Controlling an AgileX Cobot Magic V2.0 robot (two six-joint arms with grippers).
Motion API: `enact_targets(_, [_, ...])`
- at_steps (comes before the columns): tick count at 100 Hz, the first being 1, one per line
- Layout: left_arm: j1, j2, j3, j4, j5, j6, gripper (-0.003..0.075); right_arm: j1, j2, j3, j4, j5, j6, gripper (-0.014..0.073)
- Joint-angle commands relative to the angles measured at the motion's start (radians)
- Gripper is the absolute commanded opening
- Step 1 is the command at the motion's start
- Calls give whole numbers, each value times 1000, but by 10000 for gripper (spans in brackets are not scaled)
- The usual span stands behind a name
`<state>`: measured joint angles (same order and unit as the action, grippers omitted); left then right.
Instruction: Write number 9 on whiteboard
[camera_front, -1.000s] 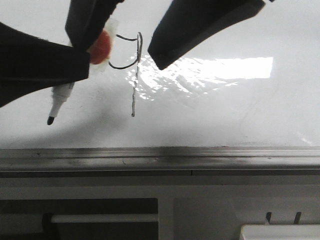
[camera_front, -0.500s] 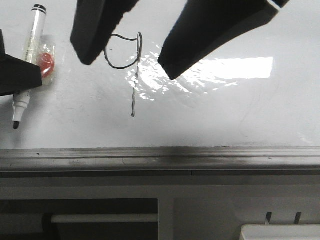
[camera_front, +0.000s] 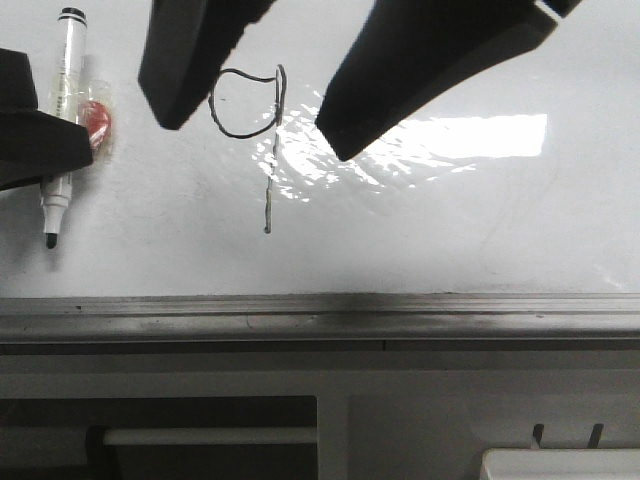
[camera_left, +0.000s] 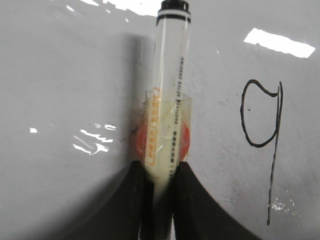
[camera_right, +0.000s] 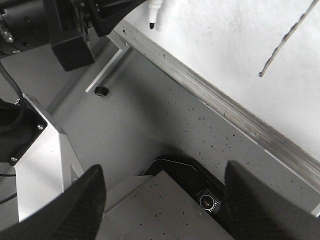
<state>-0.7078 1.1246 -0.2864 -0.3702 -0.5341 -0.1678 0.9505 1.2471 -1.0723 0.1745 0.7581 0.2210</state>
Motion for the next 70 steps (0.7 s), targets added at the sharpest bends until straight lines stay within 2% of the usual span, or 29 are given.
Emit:
enact_targets(1, [-1,-4,-29,0,-66,-14,-20,2,-27,-34,12,-44,1,440])
enact_targets(28, [-1,-4,-29,0,-45,-14,-9,2,-27,-34,12,-42,1,440])
enact_targets(35, [-1,-4,-29,0,-33,-14,50,2,-27,-34,12,-41,1,440])
enact_targets(45, [-1,-4,-29,0,-31,-14,195,2,-27,-34,12,-48,1,440])
enact_targets(52, [-1,-4,-29,0,-31,-14,258,2,-27,-34,12,-64,1,440])
enact_targets(70, [-1,-4,-29,2,-47,-14,285,2,-27,-34,-3,-113,1,440])
